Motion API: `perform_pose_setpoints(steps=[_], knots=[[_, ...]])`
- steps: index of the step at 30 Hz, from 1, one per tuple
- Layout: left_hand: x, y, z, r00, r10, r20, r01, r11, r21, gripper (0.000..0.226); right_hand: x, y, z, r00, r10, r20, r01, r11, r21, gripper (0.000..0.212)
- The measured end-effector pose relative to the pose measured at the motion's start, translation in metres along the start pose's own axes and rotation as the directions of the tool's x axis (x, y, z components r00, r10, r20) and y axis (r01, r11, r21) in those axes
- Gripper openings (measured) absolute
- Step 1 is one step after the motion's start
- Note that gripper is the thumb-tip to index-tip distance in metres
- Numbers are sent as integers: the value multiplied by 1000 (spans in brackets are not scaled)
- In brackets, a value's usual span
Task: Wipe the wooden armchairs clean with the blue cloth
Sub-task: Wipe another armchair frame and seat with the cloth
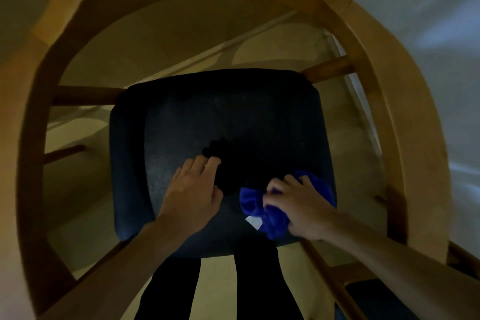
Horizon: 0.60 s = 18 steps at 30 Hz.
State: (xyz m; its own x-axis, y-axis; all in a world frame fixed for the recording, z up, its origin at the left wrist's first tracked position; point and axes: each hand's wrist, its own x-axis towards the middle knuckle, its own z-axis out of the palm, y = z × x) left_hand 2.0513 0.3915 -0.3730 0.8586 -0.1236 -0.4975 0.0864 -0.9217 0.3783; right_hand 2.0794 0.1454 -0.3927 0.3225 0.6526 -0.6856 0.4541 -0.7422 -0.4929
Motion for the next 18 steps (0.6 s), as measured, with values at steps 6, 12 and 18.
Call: perform_pose_setpoints(steps=[6,12,18], knots=[[-13,-11,6,1000,-25,14,26,999,-46,46,62,31,-117,730,278,-625,-262,958,120,83],[-20,-8,-2,1000,-12,3,12,1000,-8,46,109,57,-137,851,192,-489,-256,964,-68,67],[-15,-1,-15,999,24,-33,-24,1000,4,47,65,50,-71,790,310,-529,-302,948,105,50]])
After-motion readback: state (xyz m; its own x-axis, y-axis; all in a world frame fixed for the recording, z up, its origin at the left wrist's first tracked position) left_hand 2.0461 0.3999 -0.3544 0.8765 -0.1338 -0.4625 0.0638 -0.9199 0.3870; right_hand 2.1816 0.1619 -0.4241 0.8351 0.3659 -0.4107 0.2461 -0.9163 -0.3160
